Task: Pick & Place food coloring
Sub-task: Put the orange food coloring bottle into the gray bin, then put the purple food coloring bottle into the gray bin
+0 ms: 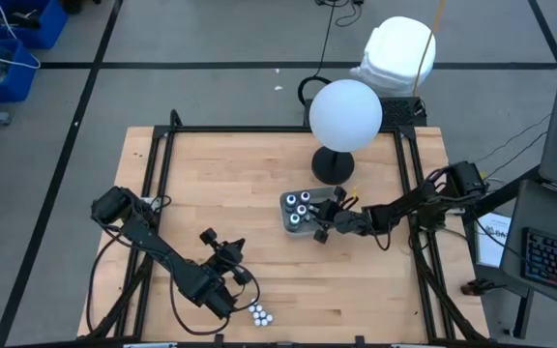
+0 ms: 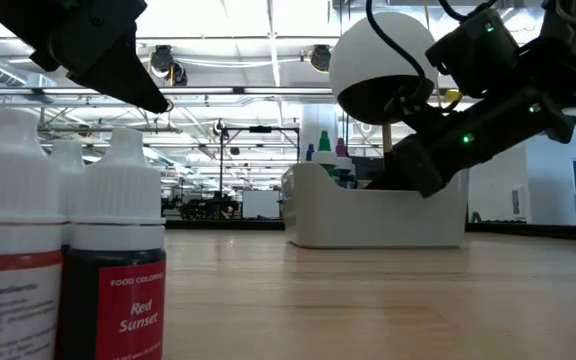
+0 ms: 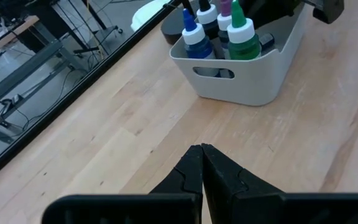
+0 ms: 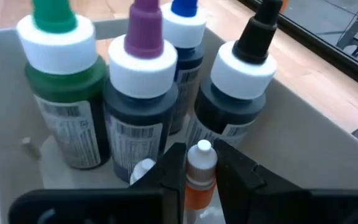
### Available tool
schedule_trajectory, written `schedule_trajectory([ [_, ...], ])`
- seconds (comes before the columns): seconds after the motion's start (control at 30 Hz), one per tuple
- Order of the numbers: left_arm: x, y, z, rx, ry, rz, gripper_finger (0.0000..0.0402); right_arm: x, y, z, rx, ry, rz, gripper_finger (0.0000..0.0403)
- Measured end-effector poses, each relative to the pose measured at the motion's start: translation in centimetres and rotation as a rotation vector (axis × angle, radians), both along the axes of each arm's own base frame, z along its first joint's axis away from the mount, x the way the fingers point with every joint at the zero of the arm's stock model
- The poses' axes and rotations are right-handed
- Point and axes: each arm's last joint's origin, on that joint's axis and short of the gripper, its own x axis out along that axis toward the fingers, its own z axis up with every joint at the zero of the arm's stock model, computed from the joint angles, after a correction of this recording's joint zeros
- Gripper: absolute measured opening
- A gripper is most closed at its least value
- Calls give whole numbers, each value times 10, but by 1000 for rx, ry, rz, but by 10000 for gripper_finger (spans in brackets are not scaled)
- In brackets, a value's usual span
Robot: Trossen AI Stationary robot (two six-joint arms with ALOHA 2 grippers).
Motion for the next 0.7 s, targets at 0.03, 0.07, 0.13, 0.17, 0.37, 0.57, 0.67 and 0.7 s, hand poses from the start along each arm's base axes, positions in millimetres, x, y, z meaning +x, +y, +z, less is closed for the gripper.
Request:
schedule_trajectory([
  [0.03, 0, 0, 0, 0, 0, 0, 10, 0, 0, 0, 0, -2, 0, 55],
  [0.07, 0, 0, 0, 0, 0, 0, 10, 0, 0, 0, 0, -4, 0, 60],
  [0.13, 0, 0, 0, 0, 0, 0, 10, 0, 0, 2, 1, -11, 0, 75],
  [0.17, 0, 0, 0, 0, 0, 0, 10, 0, 0, 3, 2, -16, 0, 84],
  [0.37, 0, 0, 0, -5, 4, 1, 10, -1, 0, 15, 6, -57, 7, 124],
  [0.57, 0, 0, -1, -18, 14, 2, 10, -5, 1, 31, -24, -75, 33, 124],
  [0.67, 0, 0, -1, -20, 15, 3, 10, -13, 6, 48, -24, -82, 58, 117],
  [0.7, 0, 0, -1, -22, 16, 3, 10, -16, 9, 55, -19, -81, 70, 114],
])
